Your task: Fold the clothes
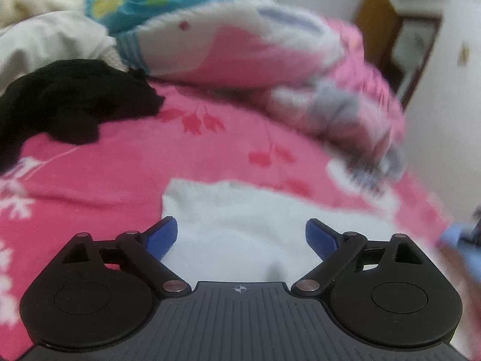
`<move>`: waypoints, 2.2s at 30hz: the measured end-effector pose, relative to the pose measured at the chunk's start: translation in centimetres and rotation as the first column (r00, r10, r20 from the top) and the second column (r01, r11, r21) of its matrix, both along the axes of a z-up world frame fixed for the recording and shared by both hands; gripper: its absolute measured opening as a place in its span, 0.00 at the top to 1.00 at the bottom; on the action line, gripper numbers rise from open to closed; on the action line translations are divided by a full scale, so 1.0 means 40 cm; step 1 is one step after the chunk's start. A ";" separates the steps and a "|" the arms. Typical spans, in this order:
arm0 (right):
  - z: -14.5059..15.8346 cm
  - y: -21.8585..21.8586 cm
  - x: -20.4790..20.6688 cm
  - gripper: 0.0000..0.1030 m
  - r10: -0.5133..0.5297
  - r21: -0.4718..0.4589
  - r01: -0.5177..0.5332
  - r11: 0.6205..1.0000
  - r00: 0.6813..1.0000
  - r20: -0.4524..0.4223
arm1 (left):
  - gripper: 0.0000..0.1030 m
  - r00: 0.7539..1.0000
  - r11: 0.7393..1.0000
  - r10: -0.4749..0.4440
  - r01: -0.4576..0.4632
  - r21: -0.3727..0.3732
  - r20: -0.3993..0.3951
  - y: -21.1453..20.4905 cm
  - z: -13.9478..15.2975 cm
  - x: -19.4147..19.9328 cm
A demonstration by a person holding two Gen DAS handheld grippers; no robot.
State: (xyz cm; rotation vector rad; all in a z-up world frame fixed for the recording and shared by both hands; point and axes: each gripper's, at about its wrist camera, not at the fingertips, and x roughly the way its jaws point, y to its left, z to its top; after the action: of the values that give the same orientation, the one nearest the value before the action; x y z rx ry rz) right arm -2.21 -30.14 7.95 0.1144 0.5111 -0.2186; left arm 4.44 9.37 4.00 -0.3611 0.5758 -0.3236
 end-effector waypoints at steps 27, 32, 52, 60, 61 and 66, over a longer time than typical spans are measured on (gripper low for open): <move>0.067 0.528 0.042 0.34 0.610 0.431 -0.493 0.756 0.769 -0.190 | 0.29 0.987 0.986 0.136 -0.144 -0.084 -0.090 0.138 -0.064 -0.394; 0.037 0.658 0.153 0.32 0.600 0.353 -0.494 0.795 0.728 -0.333 | 0.58 0.988 0.987 0.146 -0.149 -0.066 -0.050 0.139 -0.082 -0.387; -0.043 0.791 0.296 0.94 0.536 0.141 -0.553 0.821 0.663 -0.522 | 0.97 0.990 0.996 -0.044 0.053 -0.070 0.133 0.061 -0.034 -0.408; 0.066 0.613 0.283 0.96 0.579 0.249 -0.523 0.815 0.734 -0.355 | 0.97 0.974 0.983 -0.122 0.144 -0.111 0.190 -0.016 0.062 -0.399; 0.082 0.584 0.278 0.96 0.581 0.260 -0.520 0.814 0.744 -0.332 | 0.97 0.971 0.981 -0.136 0.161 -0.112 0.197 -0.034 0.074 -0.399; 0.145 0.402 0.249 0.98 0.560 0.295 -0.492 0.819 0.798 -0.222 | 0.97 0.942 0.958 -0.243 0.270 -0.093 0.231 -0.170 0.129 -0.378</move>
State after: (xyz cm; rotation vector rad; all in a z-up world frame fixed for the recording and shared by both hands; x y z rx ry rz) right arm 7.75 -14.08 13.75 0.1538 0.8518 0.3870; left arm -10.68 2.56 9.16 -0.3648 0.3877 -0.6457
